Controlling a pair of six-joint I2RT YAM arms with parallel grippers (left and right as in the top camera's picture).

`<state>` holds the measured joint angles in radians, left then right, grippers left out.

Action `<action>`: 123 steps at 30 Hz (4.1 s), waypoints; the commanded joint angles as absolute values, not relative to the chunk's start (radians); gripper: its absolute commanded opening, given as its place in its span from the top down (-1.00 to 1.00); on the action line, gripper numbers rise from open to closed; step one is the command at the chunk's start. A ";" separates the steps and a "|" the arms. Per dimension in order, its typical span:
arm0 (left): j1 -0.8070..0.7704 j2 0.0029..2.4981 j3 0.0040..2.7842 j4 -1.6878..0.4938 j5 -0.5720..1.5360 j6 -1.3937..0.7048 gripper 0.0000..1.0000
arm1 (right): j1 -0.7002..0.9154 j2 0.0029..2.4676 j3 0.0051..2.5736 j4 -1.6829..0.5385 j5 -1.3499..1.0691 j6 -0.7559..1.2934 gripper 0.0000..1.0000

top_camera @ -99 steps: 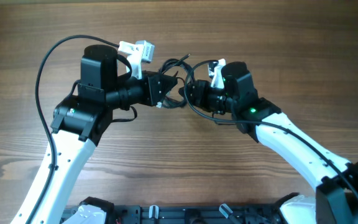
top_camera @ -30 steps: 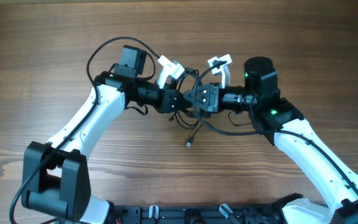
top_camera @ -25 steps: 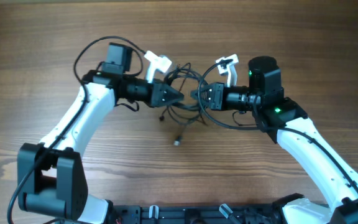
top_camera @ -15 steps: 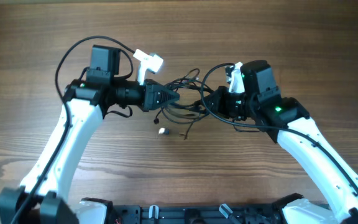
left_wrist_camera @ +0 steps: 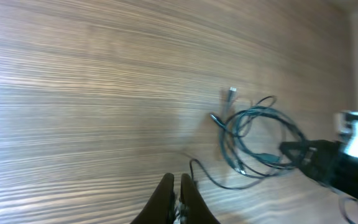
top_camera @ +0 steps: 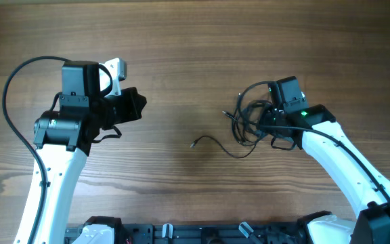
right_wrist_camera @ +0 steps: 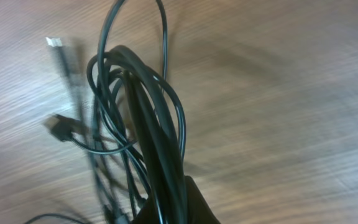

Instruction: Untangle cables

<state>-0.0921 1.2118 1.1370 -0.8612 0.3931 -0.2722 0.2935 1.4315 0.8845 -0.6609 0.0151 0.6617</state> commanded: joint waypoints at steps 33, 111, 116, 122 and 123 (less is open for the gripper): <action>-0.211 1.641 1.145 -0.531 0.798 -0.219 0.27 | 0.300 1.399 1.157 -0.596 -0.860 0.395 0.91; -0.282 1.541 1.144 -0.821 0.322 -0.294 -0.11 | 0.221 1.562 1.156 -0.794 -0.384 0.411 0.01; -0.283 1.614 1.144 -0.752 0.294 -0.381 0.12 | 0.221 1.562 1.156 -0.798 -0.384 0.411 0.02; -0.331 1.781 1.144 -0.668 0.292 -0.547 0.30 | 0.221 1.562 1.156 -0.798 -0.383 0.410 0.02; -0.339 1.804 1.144 -0.650 0.273 -0.584 0.28 | 0.221 1.562 1.156 -0.798 -0.383 0.409 0.02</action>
